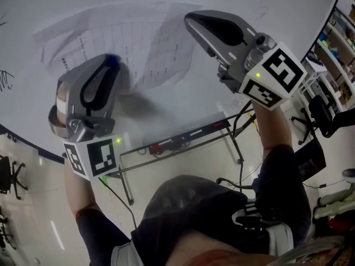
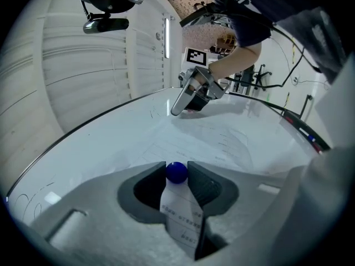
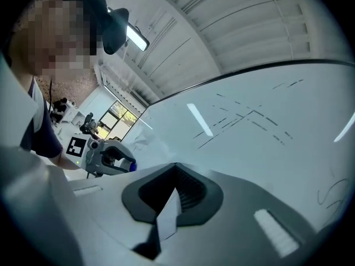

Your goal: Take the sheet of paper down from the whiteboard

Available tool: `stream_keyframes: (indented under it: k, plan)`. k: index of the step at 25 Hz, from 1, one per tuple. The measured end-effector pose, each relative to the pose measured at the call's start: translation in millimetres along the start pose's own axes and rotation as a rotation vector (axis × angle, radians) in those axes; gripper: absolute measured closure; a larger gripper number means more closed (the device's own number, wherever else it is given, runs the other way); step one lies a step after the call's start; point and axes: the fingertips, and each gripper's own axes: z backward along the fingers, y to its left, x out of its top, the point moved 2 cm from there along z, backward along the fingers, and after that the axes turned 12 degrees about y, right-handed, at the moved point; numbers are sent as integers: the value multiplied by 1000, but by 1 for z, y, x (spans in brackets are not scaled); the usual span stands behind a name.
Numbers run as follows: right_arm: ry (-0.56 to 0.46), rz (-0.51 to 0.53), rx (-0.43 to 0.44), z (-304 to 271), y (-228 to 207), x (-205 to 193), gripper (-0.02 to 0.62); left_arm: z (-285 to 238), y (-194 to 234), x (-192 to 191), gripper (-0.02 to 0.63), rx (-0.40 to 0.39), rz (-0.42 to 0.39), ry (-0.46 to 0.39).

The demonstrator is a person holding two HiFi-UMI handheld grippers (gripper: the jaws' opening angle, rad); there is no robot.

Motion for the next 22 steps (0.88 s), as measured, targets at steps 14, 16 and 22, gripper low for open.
stream_keyframes:
  k: [14, 16, 22]
  plan:
    - [179, 350, -37, 10, 56, -20, 325, 1, 8, 6, 482, 5, 46, -16]
    - [272, 421, -137, 11, 52, -38, 287, 2, 8, 5, 482, 6, 50, -7]
    - [230, 224, -326, 16, 16, -51, 278, 6, 45, -1, 482, 11, 30, -7]
